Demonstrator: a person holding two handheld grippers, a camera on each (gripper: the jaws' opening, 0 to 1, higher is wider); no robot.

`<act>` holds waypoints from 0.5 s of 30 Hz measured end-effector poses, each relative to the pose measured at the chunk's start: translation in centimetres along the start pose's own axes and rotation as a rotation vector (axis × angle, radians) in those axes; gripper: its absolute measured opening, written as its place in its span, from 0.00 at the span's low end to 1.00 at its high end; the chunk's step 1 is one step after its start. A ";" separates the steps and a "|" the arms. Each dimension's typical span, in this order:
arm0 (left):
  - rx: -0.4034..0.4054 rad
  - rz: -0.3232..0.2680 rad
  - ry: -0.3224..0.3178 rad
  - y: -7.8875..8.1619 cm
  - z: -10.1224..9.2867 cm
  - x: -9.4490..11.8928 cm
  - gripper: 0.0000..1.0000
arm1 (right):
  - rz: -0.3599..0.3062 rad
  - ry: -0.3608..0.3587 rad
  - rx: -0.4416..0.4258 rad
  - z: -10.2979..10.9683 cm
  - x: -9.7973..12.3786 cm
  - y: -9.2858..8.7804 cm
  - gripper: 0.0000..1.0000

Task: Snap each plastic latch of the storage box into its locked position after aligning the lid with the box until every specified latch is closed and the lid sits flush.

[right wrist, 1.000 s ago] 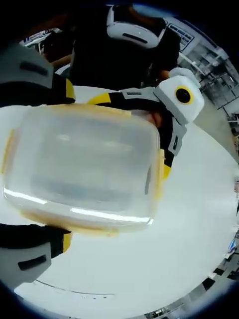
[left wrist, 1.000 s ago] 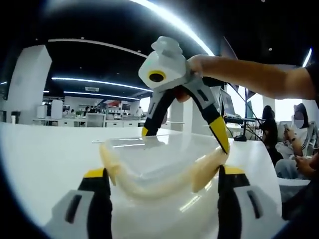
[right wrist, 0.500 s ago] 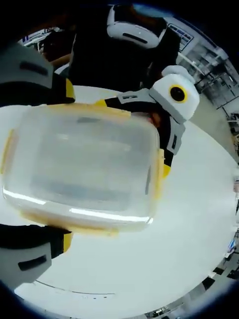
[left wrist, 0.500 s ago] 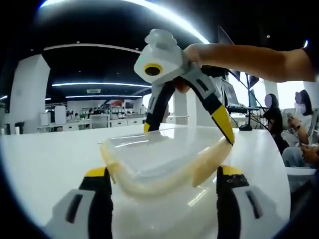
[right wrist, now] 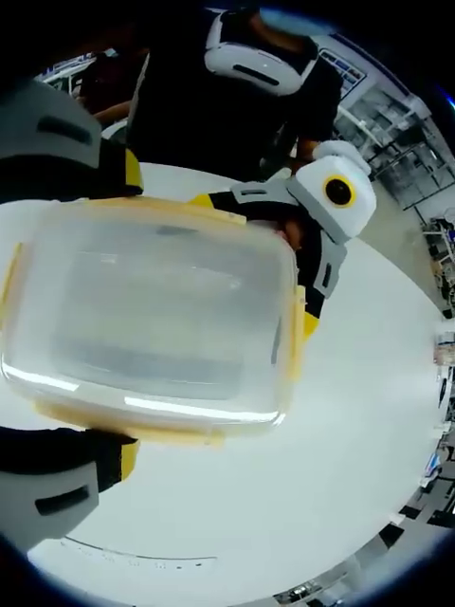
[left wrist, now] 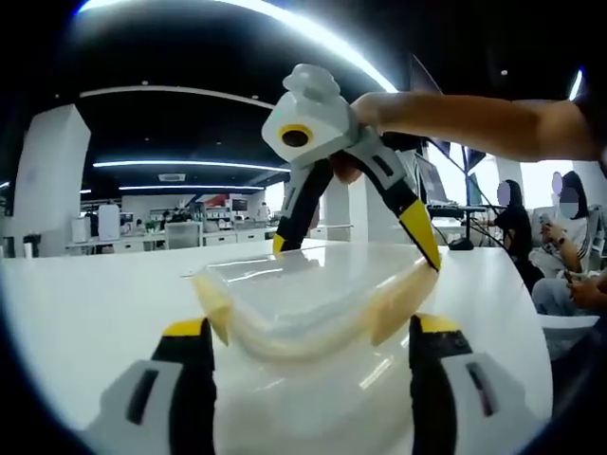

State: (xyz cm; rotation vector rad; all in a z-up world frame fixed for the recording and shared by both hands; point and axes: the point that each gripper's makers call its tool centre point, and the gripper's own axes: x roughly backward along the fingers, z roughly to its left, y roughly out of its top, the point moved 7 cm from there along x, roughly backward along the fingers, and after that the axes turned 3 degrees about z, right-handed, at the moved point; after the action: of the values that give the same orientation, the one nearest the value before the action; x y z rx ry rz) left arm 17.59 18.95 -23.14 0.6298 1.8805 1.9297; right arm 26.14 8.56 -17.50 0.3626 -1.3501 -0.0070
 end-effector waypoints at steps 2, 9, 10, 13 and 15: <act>0.004 -0.001 -0.004 0.0 0.0 0.0 0.80 | -0.004 0.003 0.000 -0.2 0.1 0.0 1.00; 0.002 0.041 -0.016 -0.4 -0.3 -0.1 0.88 | -0.016 0.011 -0.001 -0.9 0.5 0.0 1.00; 0.006 0.042 -0.023 -0.4 -0.3 -0.1 0.90 | -0.024 0.011 0.001 -0.8 0.5 -0.1 1.00; 0.013 0.025 -0.021 -0.2 -0.2 0.0 0.94 | -0.036 0.007 0.004 -0.4 0.4 -0.2 1.00; 0.020 0.014 -0.022 -0.1 -0.1 0.1 0.98 | -0.053 0.001 0.010 0.0 0.4 -0.2 1.00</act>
State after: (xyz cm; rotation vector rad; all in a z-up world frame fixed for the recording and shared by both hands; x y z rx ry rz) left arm 17.43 18.88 -23.23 0.6692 1.8893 1.9071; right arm 26.25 8.27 -17.22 0.4068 -1.3396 -0.0439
